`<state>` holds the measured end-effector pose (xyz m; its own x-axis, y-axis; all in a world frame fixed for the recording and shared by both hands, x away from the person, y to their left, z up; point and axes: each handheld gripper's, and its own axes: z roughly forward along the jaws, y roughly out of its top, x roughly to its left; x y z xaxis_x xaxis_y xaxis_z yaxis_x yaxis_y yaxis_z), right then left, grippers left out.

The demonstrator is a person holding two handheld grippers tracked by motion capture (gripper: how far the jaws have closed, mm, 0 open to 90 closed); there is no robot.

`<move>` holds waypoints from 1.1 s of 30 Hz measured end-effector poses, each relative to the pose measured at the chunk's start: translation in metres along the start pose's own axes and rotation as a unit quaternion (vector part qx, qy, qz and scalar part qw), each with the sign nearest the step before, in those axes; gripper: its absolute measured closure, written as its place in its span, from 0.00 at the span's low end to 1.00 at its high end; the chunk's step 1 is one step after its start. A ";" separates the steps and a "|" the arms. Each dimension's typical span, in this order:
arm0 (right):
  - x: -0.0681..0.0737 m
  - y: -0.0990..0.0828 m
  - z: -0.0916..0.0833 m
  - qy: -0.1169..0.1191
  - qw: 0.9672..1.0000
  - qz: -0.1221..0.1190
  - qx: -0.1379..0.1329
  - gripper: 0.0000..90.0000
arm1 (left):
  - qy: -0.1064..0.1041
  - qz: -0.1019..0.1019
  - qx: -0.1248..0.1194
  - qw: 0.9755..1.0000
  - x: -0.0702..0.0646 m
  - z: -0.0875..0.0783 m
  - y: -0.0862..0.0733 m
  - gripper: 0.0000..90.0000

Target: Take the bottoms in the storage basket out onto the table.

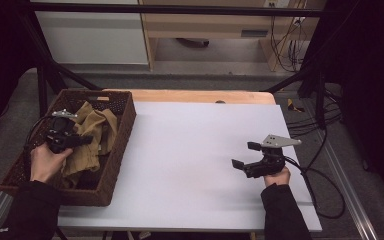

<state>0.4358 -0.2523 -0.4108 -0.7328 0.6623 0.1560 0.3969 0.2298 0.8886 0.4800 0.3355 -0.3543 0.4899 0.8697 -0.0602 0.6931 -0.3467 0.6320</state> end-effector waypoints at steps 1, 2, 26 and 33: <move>0.000 0.000 0.000 0.000 1.000 0.000 0.000 0.04 | -0.001 0.000 -0.001 1.000 -0.001 -0.001 0.001 0.96; 0.000 0.000 0.000 0.000 1.000 0.000 0.001 0.04 | 0.000 0.002 -0.002 1.000 -0.001 -0.003 0.001 0.96; 0.000 0.000 0.000 0.000 1.000 0.001 -0.001 0.04 | -0.004 0.014 -0.029 0.999 -0.008 -0.032 0.009 0.96; 0.000 0.000 0.000 0.000 1.000 0.001 -0.001 0.04 | -0.005 0.019 -0.034 0.999 -0.012 -0.038 0.012 0.96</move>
<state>0.4356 -0.2526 -0.4104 -0.7327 0.6620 0.1575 0.3969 0.2276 0.8892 0.4625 0.3346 -0.3164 0.5202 0.8529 -0.0428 0.6366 -0.3539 0.6852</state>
